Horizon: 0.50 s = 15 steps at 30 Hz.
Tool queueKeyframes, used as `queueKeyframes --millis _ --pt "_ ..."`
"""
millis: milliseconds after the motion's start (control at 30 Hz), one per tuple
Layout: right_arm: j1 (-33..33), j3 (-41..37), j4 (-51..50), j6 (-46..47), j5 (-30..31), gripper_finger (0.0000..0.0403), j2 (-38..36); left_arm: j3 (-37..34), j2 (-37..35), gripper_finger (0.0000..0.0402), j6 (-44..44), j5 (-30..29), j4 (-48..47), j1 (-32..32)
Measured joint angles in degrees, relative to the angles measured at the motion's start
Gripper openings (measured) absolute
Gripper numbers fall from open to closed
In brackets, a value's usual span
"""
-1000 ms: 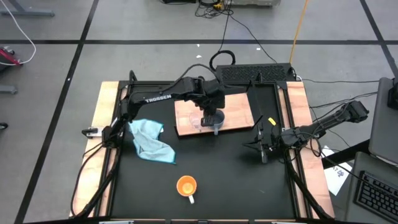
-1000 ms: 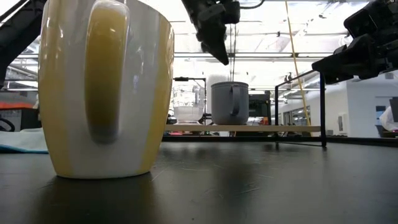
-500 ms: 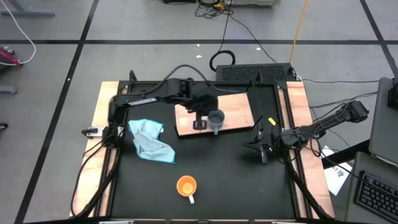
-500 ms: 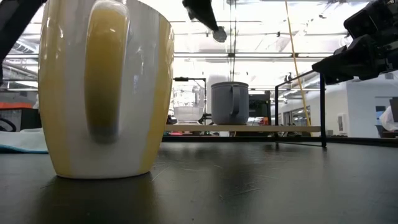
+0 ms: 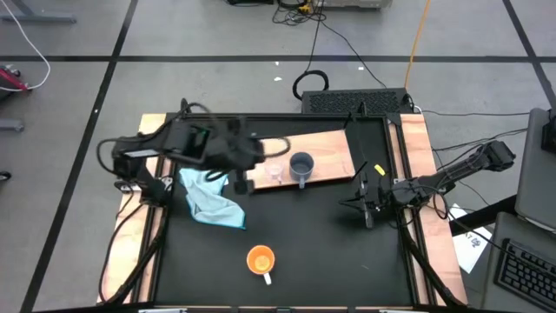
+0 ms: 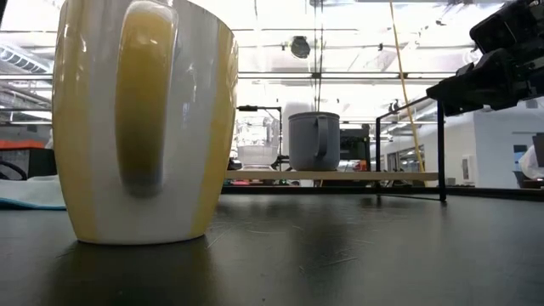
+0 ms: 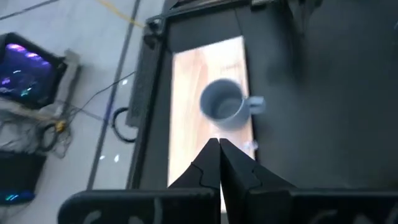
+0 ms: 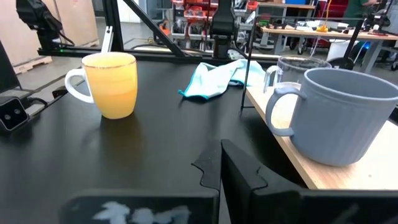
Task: Stack small to large cups/mugs on shelf
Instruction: Put the yellow mug on the shelf
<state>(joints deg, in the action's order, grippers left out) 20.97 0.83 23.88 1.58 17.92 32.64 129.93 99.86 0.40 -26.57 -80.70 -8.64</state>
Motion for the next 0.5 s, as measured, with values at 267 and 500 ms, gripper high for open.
queueKeyframes --millis 267,500 --pt "0.0 0.0 0.3 -0.7 0.0 0.0000 0.0 -4.9 -6.8 0.0000 -7.7 -11.0 -5.0 -3.3" --pt "0.0 0.0 0.6 -0.3 0.0 0.0000 0.0 -26.7 -23.0 0.0000 -11.2 -12.1 4.9 1.9"
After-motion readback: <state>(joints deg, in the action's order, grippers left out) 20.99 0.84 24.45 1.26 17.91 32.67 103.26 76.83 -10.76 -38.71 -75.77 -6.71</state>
